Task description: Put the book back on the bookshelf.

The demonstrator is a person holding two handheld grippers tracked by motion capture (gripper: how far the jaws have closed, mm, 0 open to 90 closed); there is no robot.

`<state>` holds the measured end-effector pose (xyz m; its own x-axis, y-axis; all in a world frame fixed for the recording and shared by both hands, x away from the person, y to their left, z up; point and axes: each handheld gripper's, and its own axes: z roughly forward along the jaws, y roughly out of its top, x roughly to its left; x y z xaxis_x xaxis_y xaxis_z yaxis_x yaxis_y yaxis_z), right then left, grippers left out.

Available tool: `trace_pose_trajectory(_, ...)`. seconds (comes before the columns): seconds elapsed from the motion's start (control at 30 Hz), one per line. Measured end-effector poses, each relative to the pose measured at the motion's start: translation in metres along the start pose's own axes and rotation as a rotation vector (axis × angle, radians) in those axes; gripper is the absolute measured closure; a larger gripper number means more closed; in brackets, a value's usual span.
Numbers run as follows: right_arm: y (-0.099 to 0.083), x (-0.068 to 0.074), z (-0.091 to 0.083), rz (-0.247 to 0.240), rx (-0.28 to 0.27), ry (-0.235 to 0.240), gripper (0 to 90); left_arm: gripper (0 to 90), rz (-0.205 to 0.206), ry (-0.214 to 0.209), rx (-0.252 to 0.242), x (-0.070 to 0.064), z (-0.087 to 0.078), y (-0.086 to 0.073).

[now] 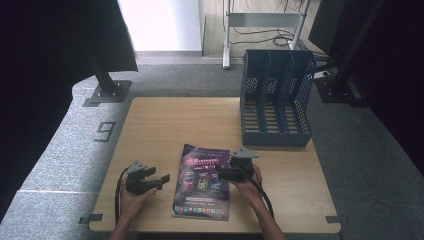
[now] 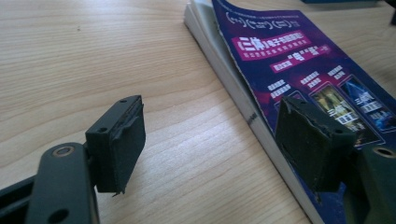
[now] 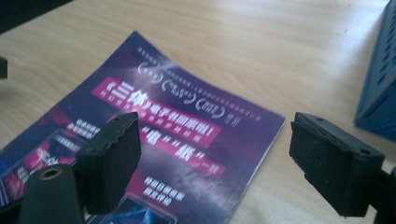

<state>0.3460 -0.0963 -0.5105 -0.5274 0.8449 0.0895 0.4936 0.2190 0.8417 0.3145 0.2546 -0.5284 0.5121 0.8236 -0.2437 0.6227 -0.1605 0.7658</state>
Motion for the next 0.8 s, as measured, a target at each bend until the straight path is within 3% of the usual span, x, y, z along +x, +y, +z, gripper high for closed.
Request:
trace_pose_trajectory(0.3, -0.022, 0.005, 0.017, 0.009, 0.086, 0.011, 14.7, 24.1, 0.014, -0.003, 0.011, -0.005, 0.004, 0.001)
trace_pose_trajectory(0.47, -0.025, 0.007, 0.021, 0.017, 0.099, 0.017, 14.2, 24.0, 0.009, -0.001, 0.016, -0.005, 0.004, 0.001)
trace_pose_trajectory(0.57, -0.026, 0.007, 0.022, 0.022, 0.096, 0.013, 13.9, 24.1, -0.034, -0.055, -0.006, -0.004, 0.003, 0.001)
trace_pose_trajectory(0.63, -0.027, 0.007, 0.023, 0.029, 0.097, 0.016, 13.9, 24.1, -0.019, -0.039, -0.002, -0.006, 0.003, 0.002)
trace_pose_trajectory(0.8, -0.031, 0.007, 0.028, 0.03, 0.124, 0.017, 13.8, 24.0, -0.018, -0.049, 0.009, -0.007, 0.006, 0.001)
